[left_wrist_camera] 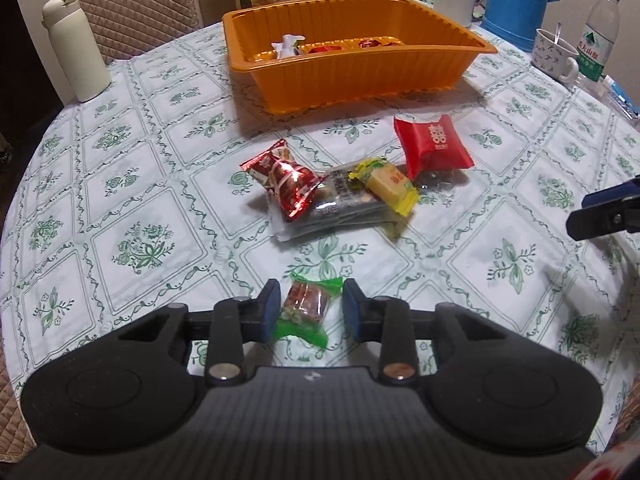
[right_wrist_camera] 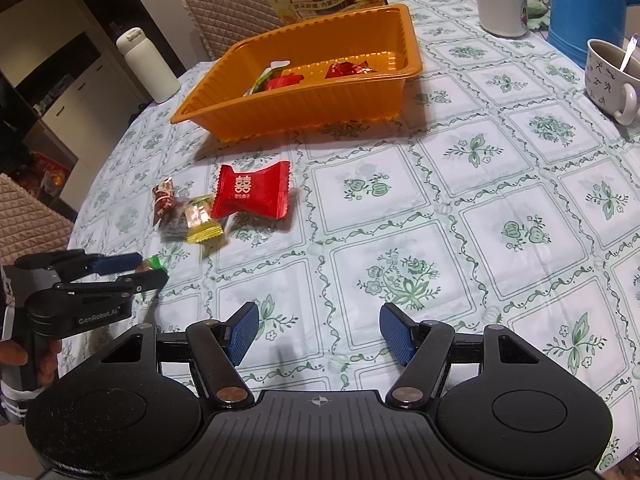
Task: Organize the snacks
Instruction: 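Grasp the green-wrapped candy with the left gripper, then grasp the red packet with the right gripper while the left holds its green candy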
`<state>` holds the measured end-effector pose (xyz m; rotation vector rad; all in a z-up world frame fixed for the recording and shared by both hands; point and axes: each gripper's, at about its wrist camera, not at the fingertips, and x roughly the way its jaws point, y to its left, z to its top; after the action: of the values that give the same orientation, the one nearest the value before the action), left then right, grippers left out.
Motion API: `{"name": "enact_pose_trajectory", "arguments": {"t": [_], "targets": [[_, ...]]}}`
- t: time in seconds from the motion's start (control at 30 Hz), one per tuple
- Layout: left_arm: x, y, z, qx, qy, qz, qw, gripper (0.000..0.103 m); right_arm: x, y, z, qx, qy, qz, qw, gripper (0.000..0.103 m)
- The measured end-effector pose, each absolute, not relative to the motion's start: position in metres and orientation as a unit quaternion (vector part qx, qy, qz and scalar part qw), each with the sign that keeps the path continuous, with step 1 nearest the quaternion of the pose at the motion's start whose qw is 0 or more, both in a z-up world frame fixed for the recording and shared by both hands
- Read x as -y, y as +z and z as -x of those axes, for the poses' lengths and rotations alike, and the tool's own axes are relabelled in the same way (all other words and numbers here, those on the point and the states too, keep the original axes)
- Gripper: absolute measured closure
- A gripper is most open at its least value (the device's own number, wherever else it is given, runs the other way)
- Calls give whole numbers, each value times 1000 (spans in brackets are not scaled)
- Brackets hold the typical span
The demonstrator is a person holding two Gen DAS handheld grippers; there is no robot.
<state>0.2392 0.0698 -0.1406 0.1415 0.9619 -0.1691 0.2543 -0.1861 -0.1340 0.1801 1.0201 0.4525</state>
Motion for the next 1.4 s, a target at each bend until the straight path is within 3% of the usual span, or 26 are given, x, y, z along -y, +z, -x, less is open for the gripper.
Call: {"name": "enact_pose_trajectory", "arguments": {"t": [0.07, 0.27, 0.73, 1.07, 1.23, 1.4], "targets": [[-70, -140, -240, -463, -87, -63, 880, 82, 187, -135, -255, -484, 213, -87, 845, 36], [-79, -137, -238, -462, -60, -31, 884, 83, 181, -132, -262, -467, 226, -59, 853, 36], [-125, -124, -228, -455, 22, 61, 888, 83, 126, -119, -286, -346, 337, 118, 868, 36], [-146, -122, -225, -457, 53, 81, 884, 83, 94, -125, -306, -321, 382, 178, 848, 37], [-150, -123, -223, -458, 58, 87, 883, 83, 82, -137, -312, -326, 401, 222, 827, 56], [-152, -123, -222, -458, 63, 89, 882, 83, 77, -147, -317, -339, 399, 243, 817, 57]]}}
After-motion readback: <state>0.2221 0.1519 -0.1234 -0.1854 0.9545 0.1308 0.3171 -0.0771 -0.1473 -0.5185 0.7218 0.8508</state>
